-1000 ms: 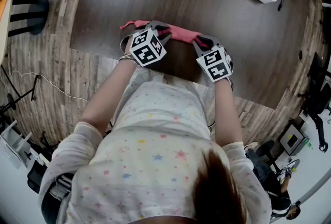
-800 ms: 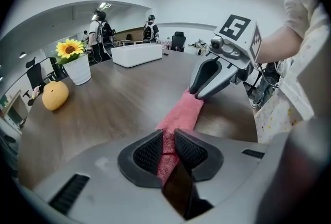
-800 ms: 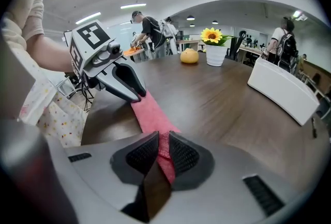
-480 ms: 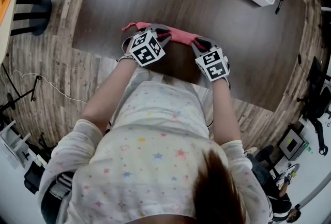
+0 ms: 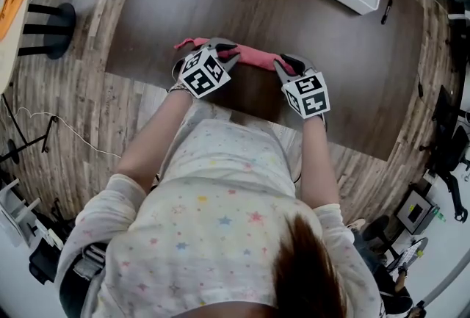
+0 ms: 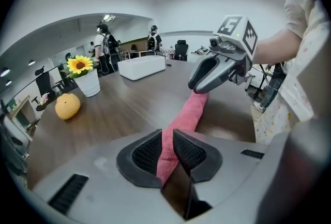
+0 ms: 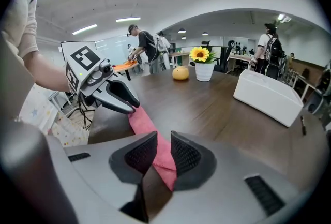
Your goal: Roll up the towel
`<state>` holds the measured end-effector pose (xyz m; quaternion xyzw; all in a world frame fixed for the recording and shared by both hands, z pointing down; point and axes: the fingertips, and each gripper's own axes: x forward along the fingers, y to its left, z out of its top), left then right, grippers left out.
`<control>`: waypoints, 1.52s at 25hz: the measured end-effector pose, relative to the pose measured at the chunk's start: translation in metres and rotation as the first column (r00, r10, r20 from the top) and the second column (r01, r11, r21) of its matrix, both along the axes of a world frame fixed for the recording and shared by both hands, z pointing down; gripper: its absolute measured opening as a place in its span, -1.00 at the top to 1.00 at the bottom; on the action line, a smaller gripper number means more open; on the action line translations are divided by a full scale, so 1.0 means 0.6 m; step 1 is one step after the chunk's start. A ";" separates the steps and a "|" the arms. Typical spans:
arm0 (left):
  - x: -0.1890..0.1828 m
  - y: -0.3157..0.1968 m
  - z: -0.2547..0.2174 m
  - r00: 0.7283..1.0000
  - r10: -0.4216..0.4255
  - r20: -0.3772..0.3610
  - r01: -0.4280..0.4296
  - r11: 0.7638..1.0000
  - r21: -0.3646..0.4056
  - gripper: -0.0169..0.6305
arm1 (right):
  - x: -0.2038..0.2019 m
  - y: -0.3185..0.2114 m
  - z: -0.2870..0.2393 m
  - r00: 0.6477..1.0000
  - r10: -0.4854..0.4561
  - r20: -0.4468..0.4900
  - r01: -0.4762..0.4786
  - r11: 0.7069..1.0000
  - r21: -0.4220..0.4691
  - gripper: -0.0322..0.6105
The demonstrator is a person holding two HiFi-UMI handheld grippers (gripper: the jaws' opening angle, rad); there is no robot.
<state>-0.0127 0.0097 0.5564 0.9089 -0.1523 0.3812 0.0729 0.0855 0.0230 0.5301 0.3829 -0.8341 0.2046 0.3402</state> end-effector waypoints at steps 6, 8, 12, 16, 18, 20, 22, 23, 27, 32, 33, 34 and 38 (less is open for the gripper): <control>-0.015 -0.031 -0.095 0.984 -0.110 -0.143 0.124 0.988 0.092 0.79 | 0.020 -0.012 -0.086 0.993 0.091 0.080 -0.101 0.986 0.134 0.75; -0.020 -0.041 -0.137 0.973 -0.130 -0.191 0.159 0.977 0.140 0.79 | 0.025 -0.014 -0.116 0.989 0.110 0.101 -0.126 0.976 0.177 0.79; -0.025 -0.059 -0.211 0.936 -0.168 -0.308 0.231 0.956 0.180 0.81 | 0.032 -0.020 -0.172 0.981 0.137 0.136 -0.169 0.949 0.265 0.82; -0.034 -0.062 -0.274 0.895 -0.191 -0.404 0.287 0.939 0.189 0.85 | 0.032 -0.017 -0.229 0.974 0.146 0.172 -0.199 0.918 0.342 0.88; -0.042 -0.060 -0.303 0.870 -0.203 -0.448 0.311 0.933 0.181 0.86 | 0.032 -0.014 -0.258 0.969 0.151 0.193 -0.216 0.901 0.376 0.89; -0.049 -0.059 -0.329 0.845 -0.214 -0.491 0.335 0.926 0.173 0.87 | 0.036 -0.011 -0.285 0.963 0.160 0.219 -0.239 0.882 0.406 0.90; -0.055 -0.057 -0.347 0.825 -0.222 -0.519 0.353 0.920 0.168 0.87 | 0.043 -0.007 -0.310 0.954 0.169 0.248 -0.265 0.862 0.432 0.90; -0.058 -0.056 -0.355 0.819 -0.227 -0.527 0.362 0.917 0.167 0.88 | 0.046 -0.006 -0.322 0.950 0.174 0.261 -0.278 0.851 0.446 0.90; -0.067 -0.052 -0.374 0.807 -0.250 -0.534 0.397 0.900 0.178 0.88 | 0.064 0.003 -0.364 0.935 0.198 0.293 -0.326 0.803 0.499 0.90; -0.069 -0.049 -0.398 0.794 -0.233 -0.561 0.408 0.889 0.209 0.88 | 0.076 0.013 -0.393 0.922 0.213 0.322 -0.363 0.763 0.535 0.90; -0.070 -0.048 -0.403 0.790 -0.229 -0.568 0.410 0.887 0.211 0.88 | 0.076 0.015 -0.397 0.921 0.214 0.324 -0.366 0.758 0.540 0.90; -0.070 -0.046 -0.407 0.787 -0.226 -0.574 0.411 0.886 0.214 0.88 | 0.076 0.017 -0.400 0.920 0.215 0.327 -0.369 0.754 0.543 0.90; -0.073 -0.043 -0.417 0.784 -0.217 -0.582 0.412 0.883 0.226 0.88 | 0.072 0.021 -0.410 0.919 0.210 0.334 -0.371 0.745 0.554 0.90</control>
